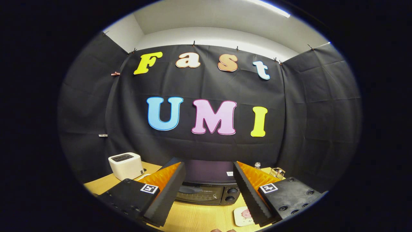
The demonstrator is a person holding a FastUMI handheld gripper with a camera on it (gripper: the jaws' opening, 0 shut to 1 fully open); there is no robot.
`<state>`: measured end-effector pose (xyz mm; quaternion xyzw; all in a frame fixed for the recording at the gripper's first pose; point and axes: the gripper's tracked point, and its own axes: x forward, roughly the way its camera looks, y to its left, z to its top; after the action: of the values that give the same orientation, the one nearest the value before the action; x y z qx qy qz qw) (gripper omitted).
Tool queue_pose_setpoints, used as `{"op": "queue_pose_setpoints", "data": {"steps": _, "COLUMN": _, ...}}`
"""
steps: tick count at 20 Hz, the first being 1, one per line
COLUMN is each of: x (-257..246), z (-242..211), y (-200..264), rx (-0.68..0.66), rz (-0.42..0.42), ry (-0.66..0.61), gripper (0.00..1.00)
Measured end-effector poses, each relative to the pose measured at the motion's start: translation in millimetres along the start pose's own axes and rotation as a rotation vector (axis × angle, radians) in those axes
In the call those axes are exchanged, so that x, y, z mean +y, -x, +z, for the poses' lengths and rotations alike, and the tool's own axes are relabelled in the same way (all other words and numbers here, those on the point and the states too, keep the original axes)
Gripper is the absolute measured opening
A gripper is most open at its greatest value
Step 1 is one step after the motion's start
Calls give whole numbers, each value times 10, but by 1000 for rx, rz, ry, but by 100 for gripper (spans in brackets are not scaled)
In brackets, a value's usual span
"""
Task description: Open the toaster oven, put the food inside, and close the toaster oven door.
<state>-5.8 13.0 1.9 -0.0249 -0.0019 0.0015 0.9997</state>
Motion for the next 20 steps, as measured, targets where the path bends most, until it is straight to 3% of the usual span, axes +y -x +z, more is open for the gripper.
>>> {"op": "queue_pose_setpoints", "data": {"steps": 9, "x": 74, "z": -238, "y": -109, "rx": 69, "rz": -10, "ry": -36, "gripper": 98}}
{"op": "queue_pose_setpoints", "data": {"steps": 15, "x": 317, "z": -686, "y": -381, "rx": 203, "rz": -9, "ry": -68, "gripper": 98}}
{"op": "queue_pose_setpoints", "data": {"steps": 20, "x": 473, "z": -926, "y": -700, "rx": 234, "rz": -20, "ry": -45, "gripper": 98}}
